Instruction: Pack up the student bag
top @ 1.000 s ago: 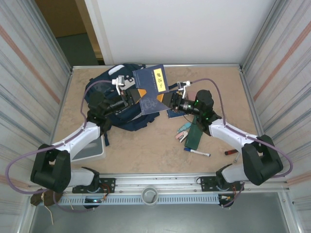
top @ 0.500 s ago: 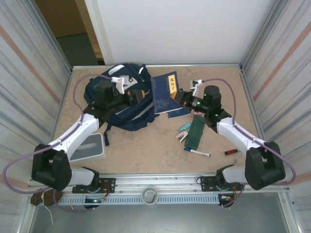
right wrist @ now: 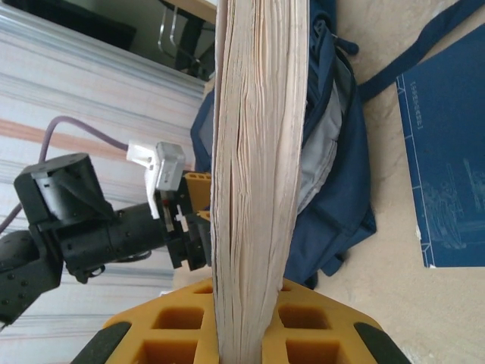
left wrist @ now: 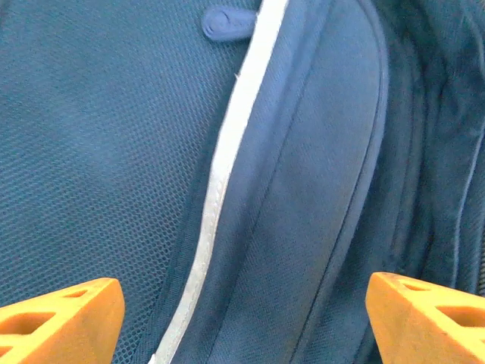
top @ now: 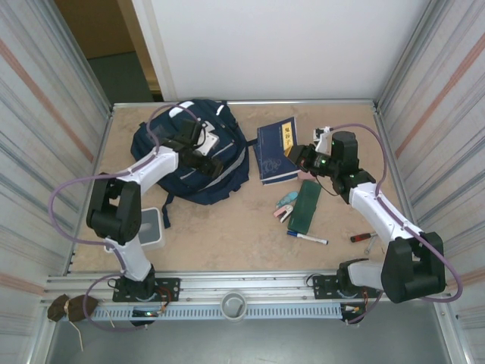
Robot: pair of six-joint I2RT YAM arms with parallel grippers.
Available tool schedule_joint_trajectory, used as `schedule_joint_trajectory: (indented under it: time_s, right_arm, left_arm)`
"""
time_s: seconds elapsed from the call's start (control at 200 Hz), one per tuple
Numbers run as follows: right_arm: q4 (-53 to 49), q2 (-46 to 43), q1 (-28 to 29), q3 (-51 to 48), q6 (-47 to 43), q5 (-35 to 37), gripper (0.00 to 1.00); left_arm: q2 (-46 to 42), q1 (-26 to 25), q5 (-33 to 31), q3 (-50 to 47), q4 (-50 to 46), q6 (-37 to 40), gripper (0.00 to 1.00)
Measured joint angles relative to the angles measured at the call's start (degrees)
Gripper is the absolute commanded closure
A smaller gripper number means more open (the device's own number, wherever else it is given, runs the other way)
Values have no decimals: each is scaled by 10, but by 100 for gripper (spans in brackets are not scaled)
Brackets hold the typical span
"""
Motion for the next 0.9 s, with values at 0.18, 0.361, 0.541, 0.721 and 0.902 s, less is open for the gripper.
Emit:
schedule_joint_trajectory:
  time_s: [0.18, 0.361, 0.541, 0.721, 0.902]
  right_arm:
    - [-2, 0, 0, -6, 0, -2, 100]
    - [-7, 0, 0, -13, -2, -4, 100]
    - [-48, 2, 0, -10, -35, 0, 100]
    - [-137, 16, 0, 21, -83, 10, 100]
    - [-188, 21, 8, 45, -105, 12, 100]
  left_arm:
    - [38, -8, -15, 31, -14, 26, 20]
    - [91, -15, -40, 64, -22, 41, 51]
    - [95, -21, -39, 70, -24, 35, 86]
    - [40, -6, -1, 57, -8, 7, 100]
    - [-48, 47, 92, 40, 26, -56, 100]
